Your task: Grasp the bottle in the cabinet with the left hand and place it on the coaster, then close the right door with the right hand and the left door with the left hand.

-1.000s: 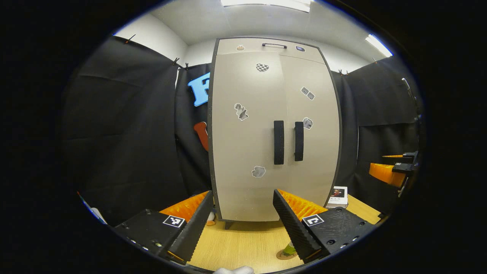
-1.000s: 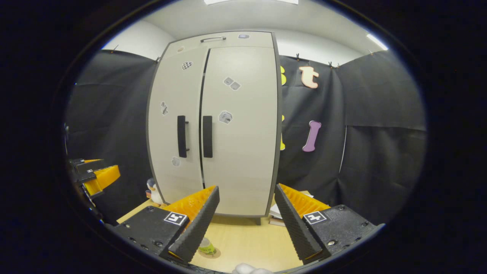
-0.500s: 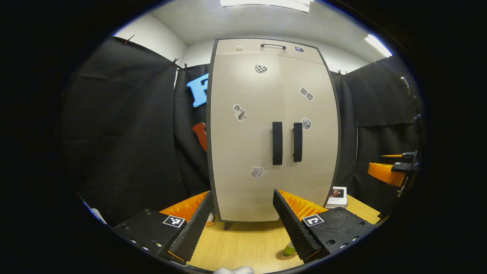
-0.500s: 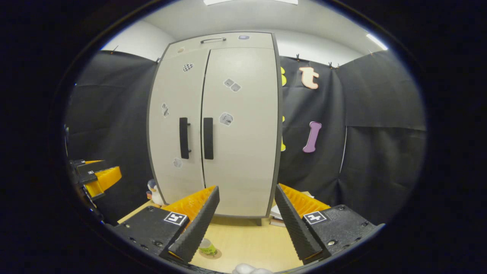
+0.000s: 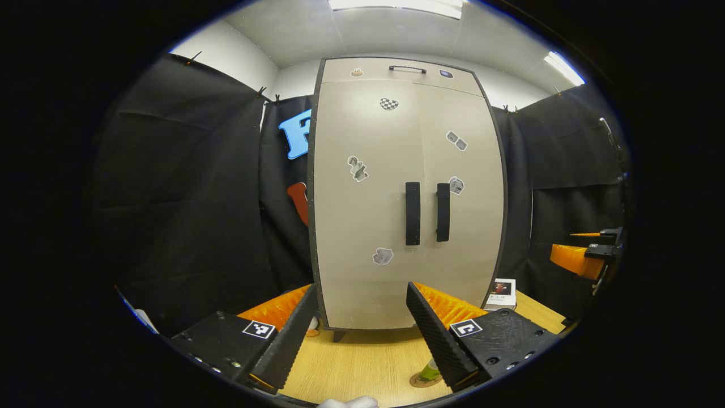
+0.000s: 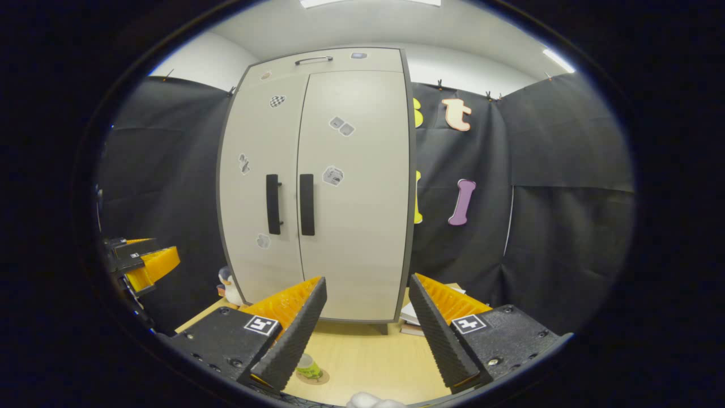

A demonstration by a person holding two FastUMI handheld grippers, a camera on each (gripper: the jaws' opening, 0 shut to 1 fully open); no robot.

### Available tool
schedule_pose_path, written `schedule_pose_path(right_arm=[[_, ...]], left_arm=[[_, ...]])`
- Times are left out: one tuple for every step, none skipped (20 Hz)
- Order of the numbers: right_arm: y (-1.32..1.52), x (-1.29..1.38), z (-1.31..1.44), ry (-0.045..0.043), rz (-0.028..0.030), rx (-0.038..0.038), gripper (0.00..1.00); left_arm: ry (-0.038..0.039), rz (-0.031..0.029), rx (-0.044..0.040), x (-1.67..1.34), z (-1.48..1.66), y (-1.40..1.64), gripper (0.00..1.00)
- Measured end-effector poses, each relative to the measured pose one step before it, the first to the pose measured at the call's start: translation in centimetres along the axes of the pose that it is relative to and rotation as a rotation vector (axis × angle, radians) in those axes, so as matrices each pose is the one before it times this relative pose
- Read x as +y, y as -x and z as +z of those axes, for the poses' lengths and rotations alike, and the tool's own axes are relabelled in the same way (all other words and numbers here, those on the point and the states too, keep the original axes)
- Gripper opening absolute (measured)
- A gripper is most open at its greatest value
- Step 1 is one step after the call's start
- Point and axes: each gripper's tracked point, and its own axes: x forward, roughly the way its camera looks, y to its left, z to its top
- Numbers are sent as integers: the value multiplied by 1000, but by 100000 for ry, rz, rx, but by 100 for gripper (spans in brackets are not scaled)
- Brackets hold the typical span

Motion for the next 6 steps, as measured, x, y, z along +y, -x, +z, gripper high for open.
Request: schedule_pose_path(right_arm=[[15,-95,-27,480,-315,241,96],[-4,-165,-55,236,-385,-41,96],[49,-56,142,-41,-124,-116,96],[32,108,-95,-174,46,-157,96],[101,-26,110,-198,-28,-375,96],[142,23,124,-116,-42,-368,96]], left_arm=[[-89,1,-177,-27,79,-9,96],[-30,-143,14,-48,3,64,96],[-39,-91,39,-2,-14,-38,96],[-74,30,-23,62,-15,-14,96],[-5,-74,42,-23,-34,33,96],[36,-174,15,-84,9,30,96]])
